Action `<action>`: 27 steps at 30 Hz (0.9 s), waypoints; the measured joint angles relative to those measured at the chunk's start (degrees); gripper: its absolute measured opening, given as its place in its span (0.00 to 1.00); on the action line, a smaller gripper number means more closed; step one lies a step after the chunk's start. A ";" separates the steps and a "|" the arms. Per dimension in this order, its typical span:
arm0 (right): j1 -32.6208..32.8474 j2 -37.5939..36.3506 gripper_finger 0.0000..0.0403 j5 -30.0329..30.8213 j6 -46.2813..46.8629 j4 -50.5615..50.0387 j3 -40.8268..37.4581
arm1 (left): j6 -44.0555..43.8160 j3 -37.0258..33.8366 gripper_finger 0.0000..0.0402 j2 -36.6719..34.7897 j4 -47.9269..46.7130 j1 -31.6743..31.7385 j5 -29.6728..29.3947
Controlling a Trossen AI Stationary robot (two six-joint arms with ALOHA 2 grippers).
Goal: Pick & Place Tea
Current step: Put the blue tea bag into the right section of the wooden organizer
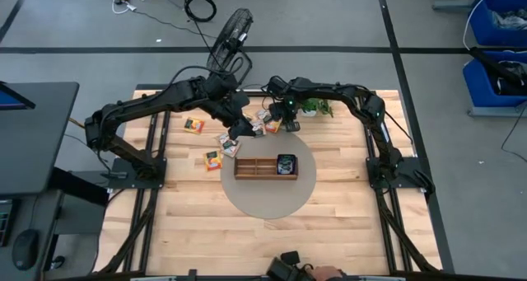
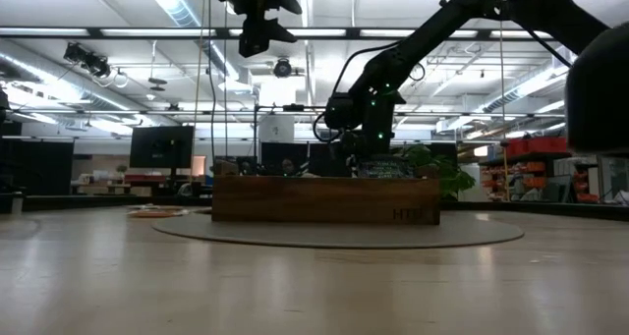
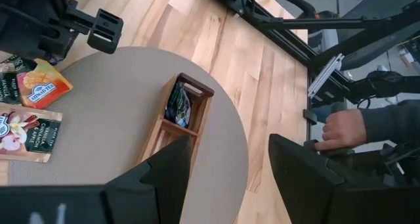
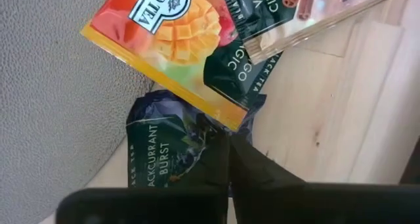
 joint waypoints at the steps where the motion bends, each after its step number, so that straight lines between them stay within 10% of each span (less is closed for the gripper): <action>1: 0.12 0.00 0.01 0.37 -0.01 -0.01 -0.01 | 0.02 0.00 0.52 0.00 -0.01 0.00 0.00; 27: 6.33 -16.40 0.00 11.32 13.34 -3.72 7.72 | 1.77 0.00 0.52 0.00 3.02 0.00 -1.78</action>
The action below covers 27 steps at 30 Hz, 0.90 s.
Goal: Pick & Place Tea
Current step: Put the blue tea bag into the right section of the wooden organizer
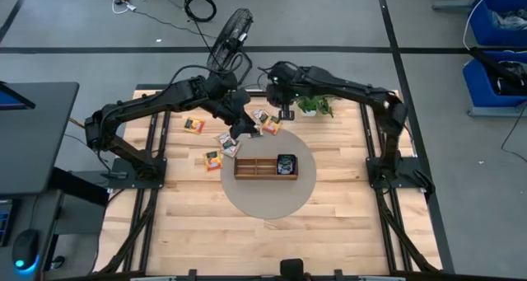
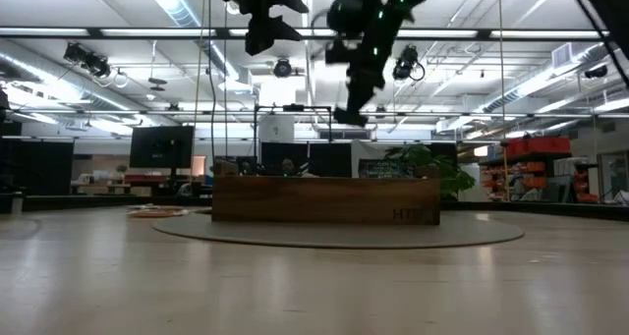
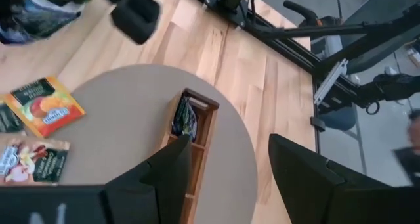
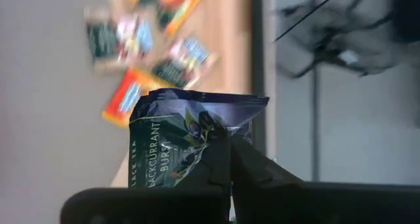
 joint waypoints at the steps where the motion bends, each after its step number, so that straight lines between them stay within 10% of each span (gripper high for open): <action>1: 0.40 -1.41 0.00 0.31 1.06 0.52 0.01 | -0.14 0.00 0.52 0.00 0.85 0.00 -0.21; 18: 11.20 -15.14 0.00 27.71 9.95 20.32 -0.01 | -11.16 -0.02 0.52 0.00 28.60 0.07 -25.24; 27: 13.37 -15.09 0.00 31.14 8.82 23.57 -0.03 | -10.94 -0.02 0.52 0.00 33.15 0.04 -30.37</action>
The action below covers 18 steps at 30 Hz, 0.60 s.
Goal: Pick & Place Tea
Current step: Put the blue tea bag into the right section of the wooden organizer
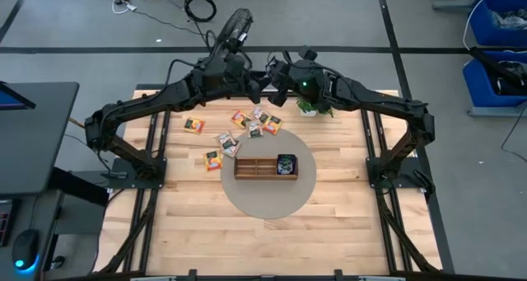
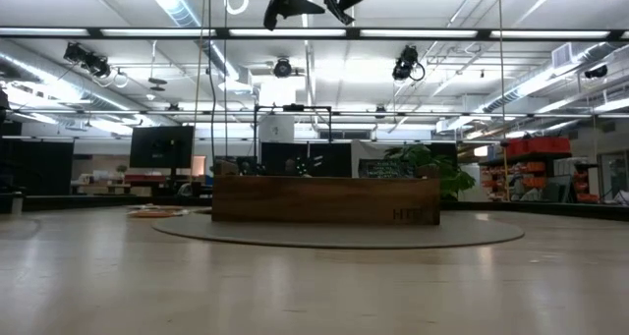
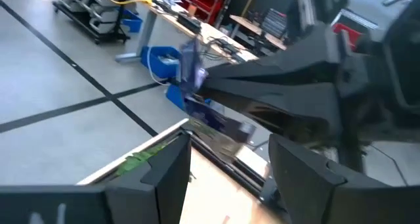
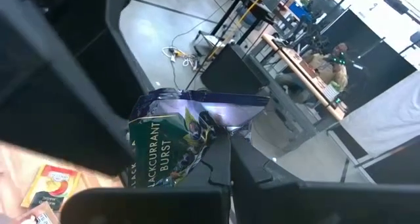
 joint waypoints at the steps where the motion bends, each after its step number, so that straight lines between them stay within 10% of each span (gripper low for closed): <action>1: 0.00 0.00 0.00 0.15 0.00 -0.13 0.00 | 0.12 0.00 0.52 0.00 0.00 -0.06 -0.76; 18: 0.61 -1.40 0.00 0.62 -1.34 2.27 -0.04 | 25.25 0.00 0.52 -1.70 0.66 -3.79 -9.76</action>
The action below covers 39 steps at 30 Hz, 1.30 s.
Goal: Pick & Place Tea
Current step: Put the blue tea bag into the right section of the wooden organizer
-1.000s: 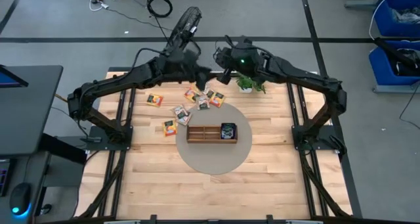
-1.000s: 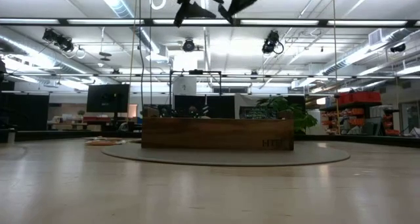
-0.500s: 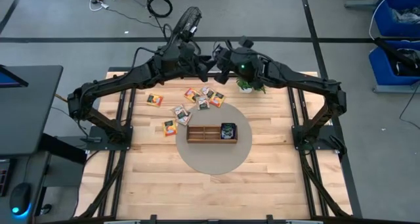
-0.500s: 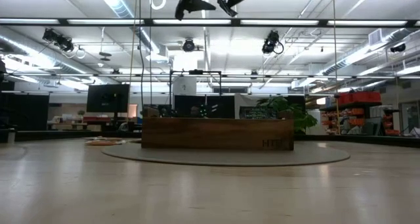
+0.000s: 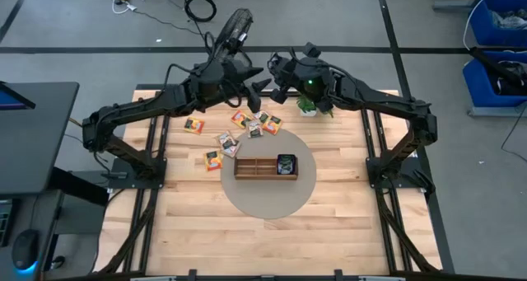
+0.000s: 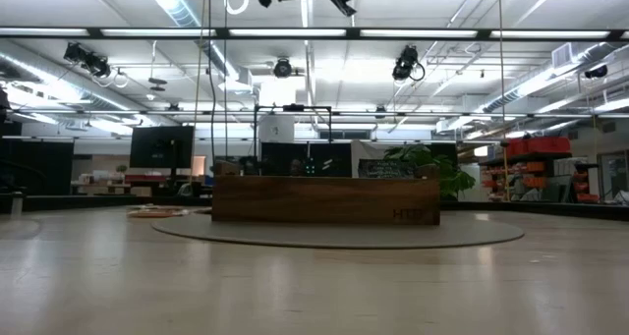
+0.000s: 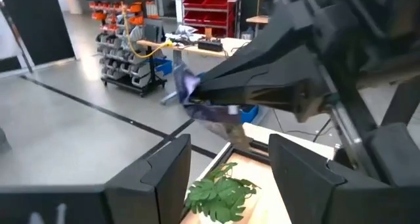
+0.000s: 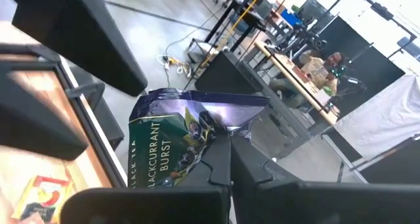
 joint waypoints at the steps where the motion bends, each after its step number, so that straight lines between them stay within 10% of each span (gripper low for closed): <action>1: 0.09 -0.01 0.00 -0.12 -0.10 0.87 0.00 | 0.29 0.00 0.52 0.00 0.28 -0.15 -0.04; 19: 0.34 -0.11 0.00 -6.00 -4.93 2.51 0.02 | -12.84 0.00 0.52 -0.24 0.59 1.53 10.70; 39: 1.37 -0.11 0.00 -3.63 -7.36 1.29 0.02 | -22.42 0.00 0.52 -0.70 0.96 3.26 8.99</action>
